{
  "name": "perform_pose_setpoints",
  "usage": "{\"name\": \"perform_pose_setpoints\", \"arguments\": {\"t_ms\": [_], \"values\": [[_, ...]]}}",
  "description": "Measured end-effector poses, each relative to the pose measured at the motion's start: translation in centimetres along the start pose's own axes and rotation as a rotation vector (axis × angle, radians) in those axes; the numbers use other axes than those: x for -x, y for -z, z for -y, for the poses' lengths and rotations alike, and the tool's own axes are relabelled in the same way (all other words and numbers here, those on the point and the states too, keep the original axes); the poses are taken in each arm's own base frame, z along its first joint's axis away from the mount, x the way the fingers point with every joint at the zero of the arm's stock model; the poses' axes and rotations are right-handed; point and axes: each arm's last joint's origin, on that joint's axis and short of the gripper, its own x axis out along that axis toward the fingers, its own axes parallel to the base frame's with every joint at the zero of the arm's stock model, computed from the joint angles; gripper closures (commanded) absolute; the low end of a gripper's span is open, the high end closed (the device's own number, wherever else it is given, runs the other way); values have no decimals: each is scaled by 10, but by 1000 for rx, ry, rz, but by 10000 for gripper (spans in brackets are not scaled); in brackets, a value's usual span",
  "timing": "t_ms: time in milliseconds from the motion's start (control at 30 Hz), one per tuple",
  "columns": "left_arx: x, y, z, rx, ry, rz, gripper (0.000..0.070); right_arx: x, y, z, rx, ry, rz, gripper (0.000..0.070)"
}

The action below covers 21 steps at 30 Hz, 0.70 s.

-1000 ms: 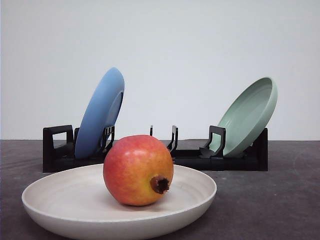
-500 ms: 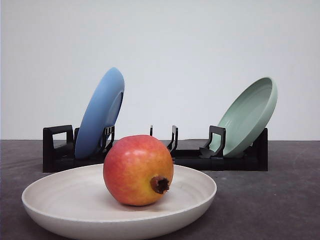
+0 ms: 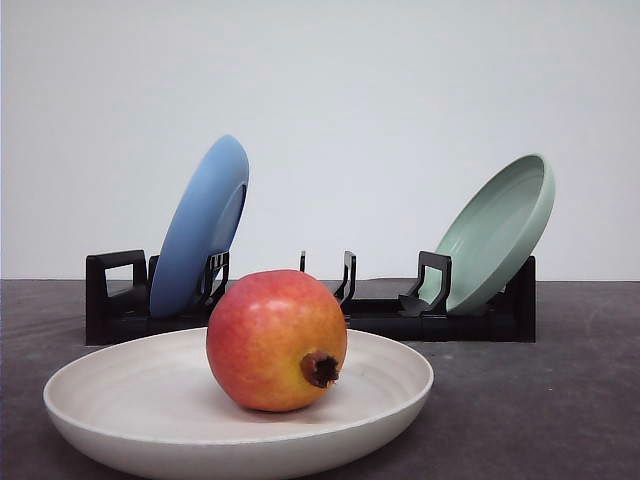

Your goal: Place pomegranate in white plate

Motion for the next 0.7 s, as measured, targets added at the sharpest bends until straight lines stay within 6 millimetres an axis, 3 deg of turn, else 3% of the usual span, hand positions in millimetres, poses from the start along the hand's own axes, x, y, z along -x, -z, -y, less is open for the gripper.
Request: {"name": "perform_pose_setpoints", "arguments": {"t_ms": [700], "values": [[0, 0, 0, 0, 0, 0, 700, 0, 0, 0, 0, 0, 0, 700]]}}
